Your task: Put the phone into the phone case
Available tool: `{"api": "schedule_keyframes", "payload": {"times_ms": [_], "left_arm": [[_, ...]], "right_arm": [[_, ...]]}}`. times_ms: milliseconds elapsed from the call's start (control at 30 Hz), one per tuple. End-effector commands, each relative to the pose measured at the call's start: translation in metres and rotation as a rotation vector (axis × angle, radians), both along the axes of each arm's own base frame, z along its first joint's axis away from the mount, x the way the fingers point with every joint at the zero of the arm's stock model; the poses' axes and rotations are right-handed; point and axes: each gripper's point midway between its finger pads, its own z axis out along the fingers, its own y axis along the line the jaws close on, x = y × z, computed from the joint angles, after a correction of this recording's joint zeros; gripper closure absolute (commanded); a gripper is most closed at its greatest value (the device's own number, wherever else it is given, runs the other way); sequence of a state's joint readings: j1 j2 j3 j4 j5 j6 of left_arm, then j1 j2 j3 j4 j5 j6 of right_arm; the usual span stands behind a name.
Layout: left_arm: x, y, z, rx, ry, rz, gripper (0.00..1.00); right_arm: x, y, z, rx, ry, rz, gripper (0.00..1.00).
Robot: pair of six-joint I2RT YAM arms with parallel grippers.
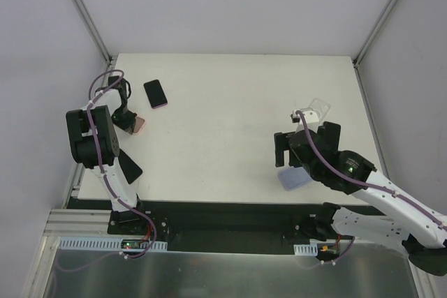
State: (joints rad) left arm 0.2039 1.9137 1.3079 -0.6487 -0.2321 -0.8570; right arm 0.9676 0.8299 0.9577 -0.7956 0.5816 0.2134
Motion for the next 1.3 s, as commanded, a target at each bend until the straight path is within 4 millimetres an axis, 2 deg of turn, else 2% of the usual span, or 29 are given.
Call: {"api": "schedule_keyframes", "payload": {"times_ms": [0,33,67,133,167,233,267,400,500,633,700,867,1000,1067,1133,1200,1233,1267], "left_arm": [[-0.003,-0.033,-0.001,-0.129,-0.032,-0.137,1.0],[-0.003,-0.051,-0.001,-0.132,-0.041,-0.196,1.0],[0.0,-0.061,0.009,-0.119,-0.072,-0.245,1.0],[-0.002,-0.084,0.015,-0.104,-0.078,-0.358,1.0],[-0.003,-0.105,0.023,-0.111,-0.1,-0.421,1.0],[-0.009,-0.126,0.027,-0.14,-0.116,-0.471,1.0],[-0.009,-0.143,0.035,-0.151,-0.152,-0.52,1.0],[-0.019,-0.177,0.046,-0.18,-0.185,-0.618,1.0],[-0.029,-0.197,0.049,-0.184,-0.19,-0.689,1.0],[-0.045,-0.212,0.047,-0.185,-0.179,-0.757,1.0],[-0.052,-0.218,0.046,-0.188,-0.174,-0.784,1.0],[-0.071,-0.242,0.034,-0.157,-0.148,-0.886,1.0],[-0.078,-0.258,0.024,-0.19,-0.128,-0.935,1.0],[-0.08,-0.26,0.017,-0.202,-0.118,-0.934,1.0],[-0.085,-0.262,0.015,-0.223,-0.107,-0.933,0.87],[-0.086,-0.261,0.018,-0.223,-0.117,-0.929,0.68],[-0.087,-0.259,0.019,-0.216,-0.121,-0.928,0.37],[-0.085,-0.259,0.025,-0.216,-0.144,-0.914,0.26]], "right_arm": [[-0.001,-0.008,0.016,0.014,-0.018,-0.043,0.04],[-0.001,-0.009,0.018,0.018,-0.022,-0.046,0.04],[0.0,-0.009,0.019,0.02,-0.022,-0.05,0.04],[0.0,-0.008,0.02,0.021,-0.019,-0.047,0.04],[-0.001,-0.007,0.021,0.022,-0.019,-0.044,0.04],[0.0,-0.005,0.022,0.022,-0.01,-0.041,0.04],[-0.001,-0.004,0.022,0.021,-0.003,-0.041,0.04],[-0.003,-0.001,0.014,0.017,0.031,-0.045,0.04],[-0.005,0.002,0.006,0.031,0.061,-0.061,0.04],[-0.008,0.008,-0.005,0.04,0.098,-0.051,0.04],[-0.008,0.004,-0.008,0.047,0.107,-0.098,0.04],[-0.007,-0.018,-0.013,0.02,0.104,-0.261,0.04],[-0.008,-0.036,-0.018,0.043,0.085,-0.416,0.04],[-0.01,-0.042,-0.018,0.063,0.08,-0.467,0.04],[-0.011,-0.043,-0.018,0.084,0.081,-0.47,0.03],[-0.012,-0.043,-0.017,0.099,0.078,-0.47,0.04],[-0.012,-0.044,-0.016,0.108,0.076,-0.47,0.03],[-0.013,-0.044,-0.016,0.112,0.074,-0.467,0.03]]}}
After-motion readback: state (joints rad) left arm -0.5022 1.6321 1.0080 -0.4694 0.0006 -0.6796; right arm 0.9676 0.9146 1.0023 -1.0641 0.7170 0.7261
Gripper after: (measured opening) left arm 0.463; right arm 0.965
